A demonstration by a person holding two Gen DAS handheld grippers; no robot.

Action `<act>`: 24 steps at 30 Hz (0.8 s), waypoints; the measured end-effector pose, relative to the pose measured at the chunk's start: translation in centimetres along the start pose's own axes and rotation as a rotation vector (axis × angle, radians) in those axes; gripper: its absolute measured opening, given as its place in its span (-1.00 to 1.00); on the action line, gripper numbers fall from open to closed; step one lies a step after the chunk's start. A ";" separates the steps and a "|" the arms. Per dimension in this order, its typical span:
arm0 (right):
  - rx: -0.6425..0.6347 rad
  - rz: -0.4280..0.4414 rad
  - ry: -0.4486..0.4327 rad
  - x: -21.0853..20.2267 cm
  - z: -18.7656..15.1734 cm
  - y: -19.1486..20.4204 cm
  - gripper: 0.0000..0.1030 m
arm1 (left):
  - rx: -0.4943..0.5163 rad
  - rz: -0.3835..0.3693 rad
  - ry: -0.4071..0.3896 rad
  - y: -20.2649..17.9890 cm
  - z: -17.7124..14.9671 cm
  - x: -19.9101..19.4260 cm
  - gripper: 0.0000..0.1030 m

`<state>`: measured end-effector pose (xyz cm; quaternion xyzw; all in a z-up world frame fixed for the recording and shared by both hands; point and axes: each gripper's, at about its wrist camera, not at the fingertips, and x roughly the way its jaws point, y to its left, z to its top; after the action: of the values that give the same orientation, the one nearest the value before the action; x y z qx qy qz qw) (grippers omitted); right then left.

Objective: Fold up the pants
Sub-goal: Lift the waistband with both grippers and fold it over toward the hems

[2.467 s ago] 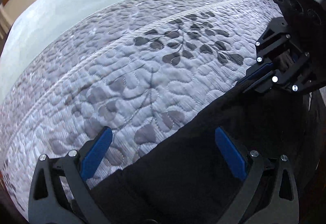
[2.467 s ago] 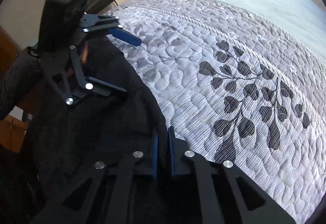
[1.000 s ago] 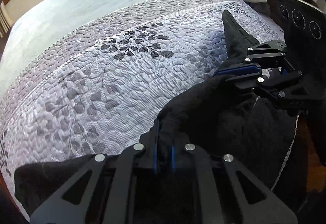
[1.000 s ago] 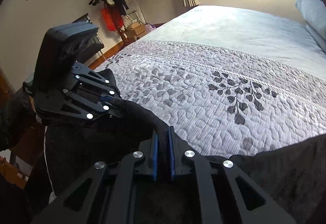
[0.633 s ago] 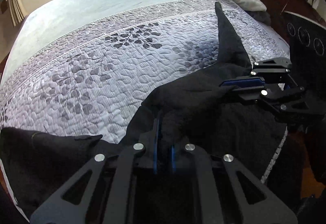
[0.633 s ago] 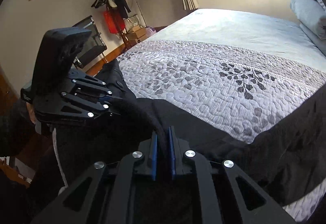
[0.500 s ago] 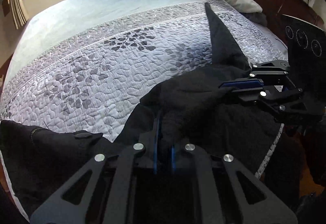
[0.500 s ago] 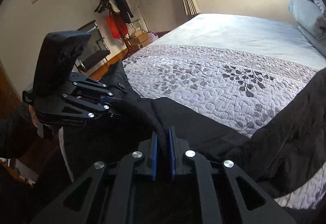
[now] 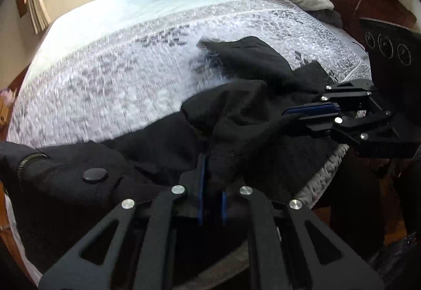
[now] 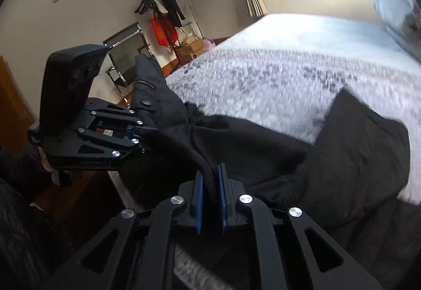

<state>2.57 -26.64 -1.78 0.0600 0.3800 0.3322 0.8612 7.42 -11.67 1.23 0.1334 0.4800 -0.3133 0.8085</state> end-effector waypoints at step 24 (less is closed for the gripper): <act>0.179 -0.067 0.244 4.8 -7.6 -0.9 -0.67 | -0.141 -0.014 0.133 -1.0 -7.1 6.4 -0.69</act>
<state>0.14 -25.53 -10.39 0.0831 0.5116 0.2727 0.8105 4.04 -11.22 -7.71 0.0933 0.5543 -0.2748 0.7801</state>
